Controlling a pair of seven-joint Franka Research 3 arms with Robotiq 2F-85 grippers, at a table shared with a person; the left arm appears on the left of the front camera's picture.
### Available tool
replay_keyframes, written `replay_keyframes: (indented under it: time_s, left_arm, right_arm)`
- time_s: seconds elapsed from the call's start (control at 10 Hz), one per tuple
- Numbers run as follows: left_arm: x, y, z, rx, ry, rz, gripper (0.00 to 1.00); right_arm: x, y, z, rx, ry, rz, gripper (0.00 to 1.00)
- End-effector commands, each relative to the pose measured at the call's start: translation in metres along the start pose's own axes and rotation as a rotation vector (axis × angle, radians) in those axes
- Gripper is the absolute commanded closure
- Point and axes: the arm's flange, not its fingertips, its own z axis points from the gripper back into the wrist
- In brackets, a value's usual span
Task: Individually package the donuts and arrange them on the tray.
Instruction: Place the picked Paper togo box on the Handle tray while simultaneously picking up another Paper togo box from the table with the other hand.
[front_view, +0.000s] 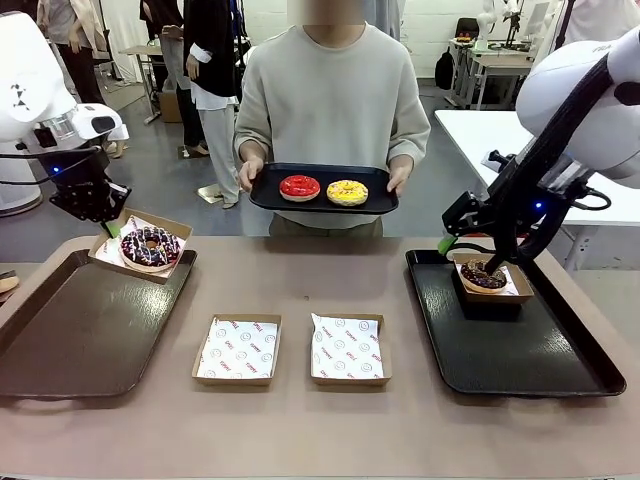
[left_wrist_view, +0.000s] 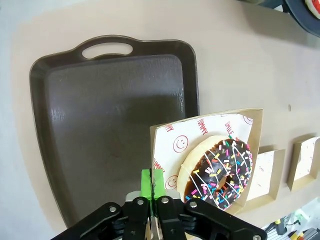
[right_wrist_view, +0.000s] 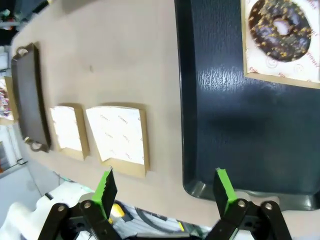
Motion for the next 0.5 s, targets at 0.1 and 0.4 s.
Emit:
replay_keyframes:
  time_s: [0.1, 0.4]
  left_arm:
    - [-0.0011, -0.0023, -0.0028, 0.011, -0.003, -0.013, 0.99]
    - [-0.0011, -0.0023, -0.0028, 0.011, -0.003, -0.013, 0.99]
  right_arm:
    - [0.0029, -0.0009, 0.0044, 0.002, 0.003, -0.003, 0.0]
    - [0.0029, -0.0009, 0.0044, 0.002, 0.003, -0.003, 0.0]
